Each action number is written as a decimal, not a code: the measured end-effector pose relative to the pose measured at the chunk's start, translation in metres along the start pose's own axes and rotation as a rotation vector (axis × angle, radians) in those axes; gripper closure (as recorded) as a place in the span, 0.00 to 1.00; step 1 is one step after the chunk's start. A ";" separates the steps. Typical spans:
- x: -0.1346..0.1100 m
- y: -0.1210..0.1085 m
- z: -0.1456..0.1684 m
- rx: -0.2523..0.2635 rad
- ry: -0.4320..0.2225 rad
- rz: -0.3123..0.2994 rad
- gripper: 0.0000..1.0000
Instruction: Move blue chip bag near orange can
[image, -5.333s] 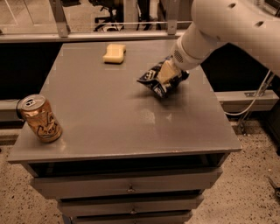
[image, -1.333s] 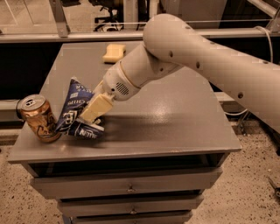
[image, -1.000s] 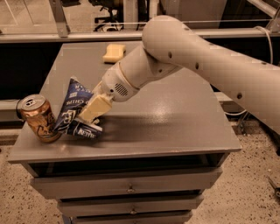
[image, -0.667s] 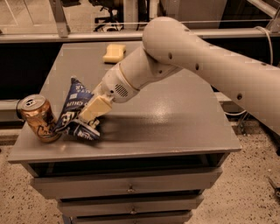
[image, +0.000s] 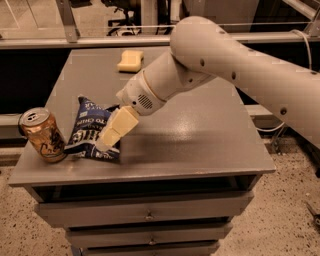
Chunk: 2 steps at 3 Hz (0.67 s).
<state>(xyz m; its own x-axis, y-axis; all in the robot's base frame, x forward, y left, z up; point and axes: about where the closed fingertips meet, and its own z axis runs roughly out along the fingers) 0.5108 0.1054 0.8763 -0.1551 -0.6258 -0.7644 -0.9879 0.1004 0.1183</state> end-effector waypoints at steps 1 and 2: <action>0.013 -0.019 -0.051 0.145 0.016 0.027 0.00; 0.024 -0.039 -0.121 0.327 0.021 0.042 0.00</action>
Offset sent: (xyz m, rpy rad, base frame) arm 0.0612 -0.2365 0.1208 -0.1153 -0.3461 -0.5375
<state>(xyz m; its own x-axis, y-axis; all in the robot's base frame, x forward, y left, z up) 0.5448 -0.0074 0.9302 -0.1989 -0.6311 -0.7498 -0.9278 0.3677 -0.0634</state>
